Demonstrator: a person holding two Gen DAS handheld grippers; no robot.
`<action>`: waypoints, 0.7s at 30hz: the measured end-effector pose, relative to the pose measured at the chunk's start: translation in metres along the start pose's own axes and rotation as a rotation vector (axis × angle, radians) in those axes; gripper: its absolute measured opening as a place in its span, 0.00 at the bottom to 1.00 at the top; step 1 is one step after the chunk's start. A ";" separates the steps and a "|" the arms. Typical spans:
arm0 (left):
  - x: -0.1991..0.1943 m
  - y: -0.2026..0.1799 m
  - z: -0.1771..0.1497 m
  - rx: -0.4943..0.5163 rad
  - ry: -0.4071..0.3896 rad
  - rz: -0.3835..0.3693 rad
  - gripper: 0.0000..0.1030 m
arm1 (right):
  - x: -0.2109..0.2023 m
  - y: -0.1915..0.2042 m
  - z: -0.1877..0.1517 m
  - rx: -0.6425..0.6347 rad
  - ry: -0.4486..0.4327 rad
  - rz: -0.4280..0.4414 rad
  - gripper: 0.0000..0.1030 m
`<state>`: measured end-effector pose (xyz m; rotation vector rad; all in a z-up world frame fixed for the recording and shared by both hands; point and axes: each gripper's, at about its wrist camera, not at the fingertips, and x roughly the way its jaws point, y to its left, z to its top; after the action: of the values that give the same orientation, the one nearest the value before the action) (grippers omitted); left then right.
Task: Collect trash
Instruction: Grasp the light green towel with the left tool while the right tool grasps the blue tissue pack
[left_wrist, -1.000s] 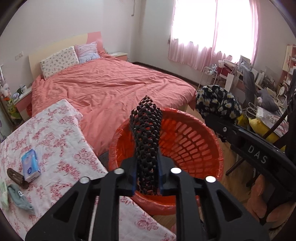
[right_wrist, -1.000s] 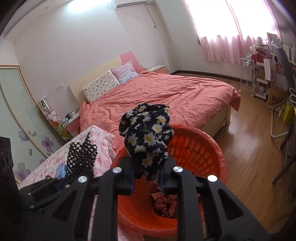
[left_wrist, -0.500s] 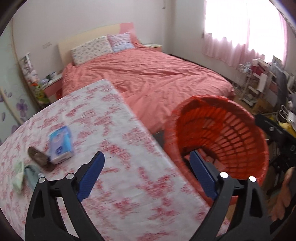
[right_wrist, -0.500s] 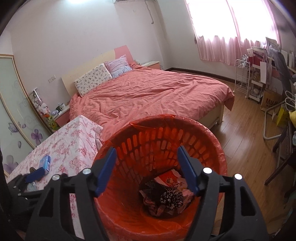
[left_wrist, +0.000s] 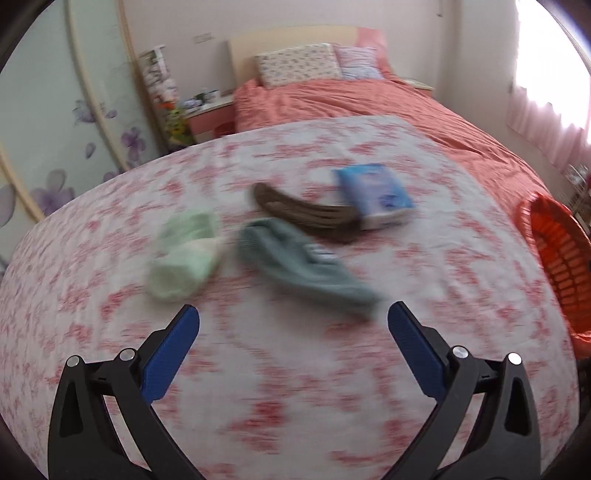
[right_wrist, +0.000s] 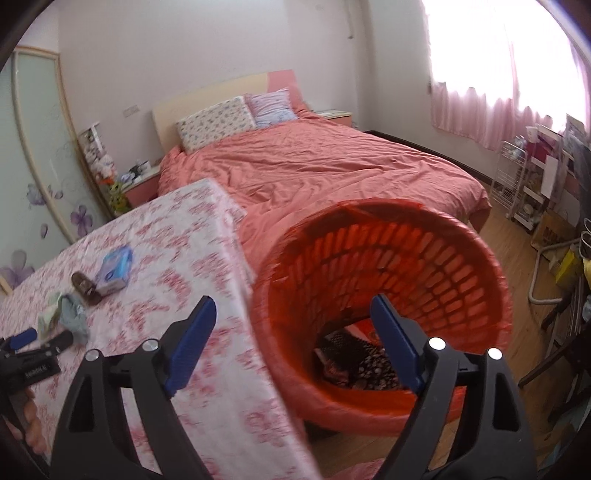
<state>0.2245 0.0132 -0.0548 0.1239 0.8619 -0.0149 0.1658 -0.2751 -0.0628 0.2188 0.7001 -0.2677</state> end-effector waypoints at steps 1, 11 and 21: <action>0.002 0.015 0.000 -0.020 -0.006 0.017 0.98 | 0.001 0.012 -0.002 -0.020 0.004 0.008 0.81; 0.038 0.075 0.019 -0.087 0.008 0.064 0.90 | 0.011 0.093 -0.016 -0.105 0.070 0.108 0.81; 0.067 0.081 0.031 -0.109 0.044 -0.014 0.45 | 0.023 0.132 -0.015 -0.159 0.099 0.132 0.81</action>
<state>0.2963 0.0928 -0.0773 0.0155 0.9052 0.0216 0.2151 -0.1497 -0.0748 0.1262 0.7978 -0.0743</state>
